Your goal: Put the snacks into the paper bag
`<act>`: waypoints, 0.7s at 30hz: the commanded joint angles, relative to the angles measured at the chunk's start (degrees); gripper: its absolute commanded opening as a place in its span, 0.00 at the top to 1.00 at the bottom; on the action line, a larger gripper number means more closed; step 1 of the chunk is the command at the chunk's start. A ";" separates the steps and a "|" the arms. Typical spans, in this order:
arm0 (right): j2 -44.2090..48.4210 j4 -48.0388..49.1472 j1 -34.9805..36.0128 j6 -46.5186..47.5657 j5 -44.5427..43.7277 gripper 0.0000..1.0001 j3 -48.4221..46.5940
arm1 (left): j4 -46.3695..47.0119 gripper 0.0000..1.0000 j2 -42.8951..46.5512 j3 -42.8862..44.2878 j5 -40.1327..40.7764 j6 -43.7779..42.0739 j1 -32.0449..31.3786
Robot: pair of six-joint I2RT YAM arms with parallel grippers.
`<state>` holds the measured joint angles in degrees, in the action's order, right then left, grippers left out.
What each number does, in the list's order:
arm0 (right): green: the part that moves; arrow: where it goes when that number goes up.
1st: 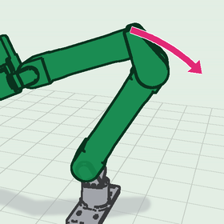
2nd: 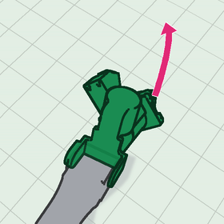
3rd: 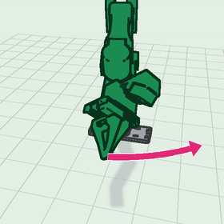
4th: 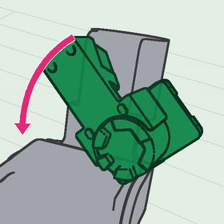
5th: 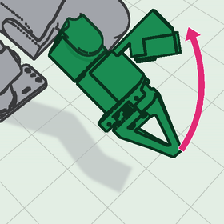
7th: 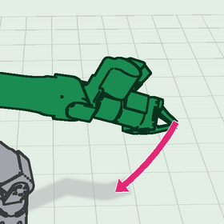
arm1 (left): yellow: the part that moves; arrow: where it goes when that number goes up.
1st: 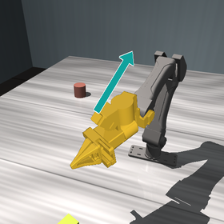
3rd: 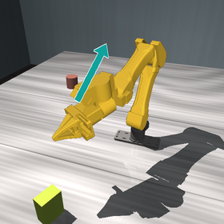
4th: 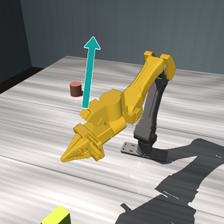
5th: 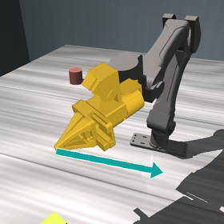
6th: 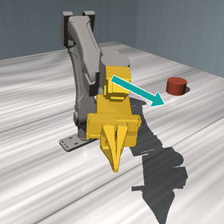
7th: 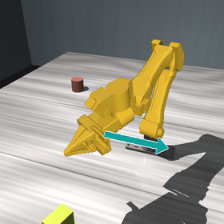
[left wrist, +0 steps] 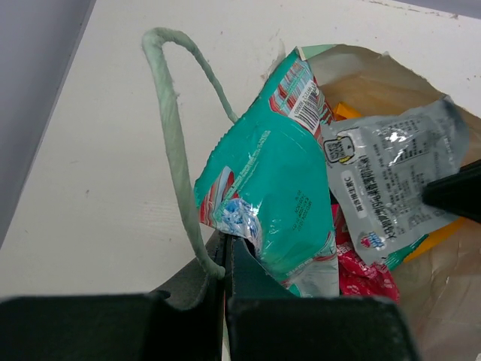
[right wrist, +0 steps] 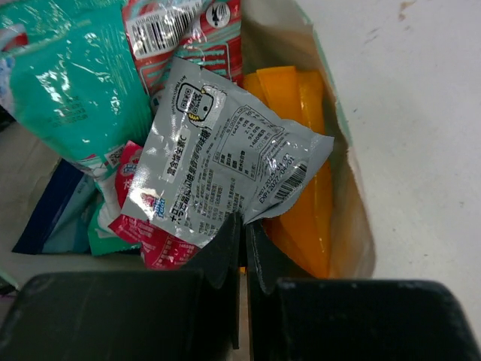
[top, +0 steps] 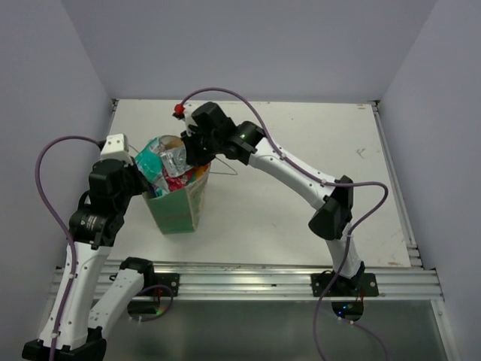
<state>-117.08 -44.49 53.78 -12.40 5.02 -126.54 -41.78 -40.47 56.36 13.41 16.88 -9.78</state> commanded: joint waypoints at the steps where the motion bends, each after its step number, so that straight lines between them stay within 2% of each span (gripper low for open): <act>1: -0.69 0.28 0.89 -1.57 3.59 1.00 -4.49 | -0.41 1.00 1.62 0.16 -0.58 0.26 0.03; 4: -0.88 0.54 1.06 -1.75 3.16 1.00 -5.73 | -0.85 1.00 2.06 0.07 -0.49 0.34 0.03; 5: -0.35 0.28 1.06 -1.83 2.72 0.97 -5.73 | -0.85 1.00 2.15 0.07 -0.49 0.26 0.03; 6: -0.08 -0.24 1.06 -1.92 1.85 0.73 -6.00 | -0.93 1.00 2.15 0.24 -0.49 0.17 0.03; 7: 0.44 -0.94 1.15 -1.66 -0.07 0.60 -6.35 | -0.94 1.00 2.23 0.24 -0.49 0.17 0.03; 9: 2.10 -1.39 1.06 -1.40 -1.41 0.41 -6.44 | -0.94 1.00 2.24 0.24 -0.49 0.17 0.03; 14: 4.13 -4.11 0.98 0.01 -7.55 0.39 -8.46 | -0.58 1.00 2.15 0.07 -0.84 -0.01 0.03; 21: 6.07 -5.35 0.36 -0.60 -11.96 0.40 -1.80 | -0.14 1.00 2.23 -0.11 -1.19 -0.19 0.03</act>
<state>-114.24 -48.27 54.52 -13.26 -3.38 -131.04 -43.40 -38.92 56.36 13.23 16.88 -9.78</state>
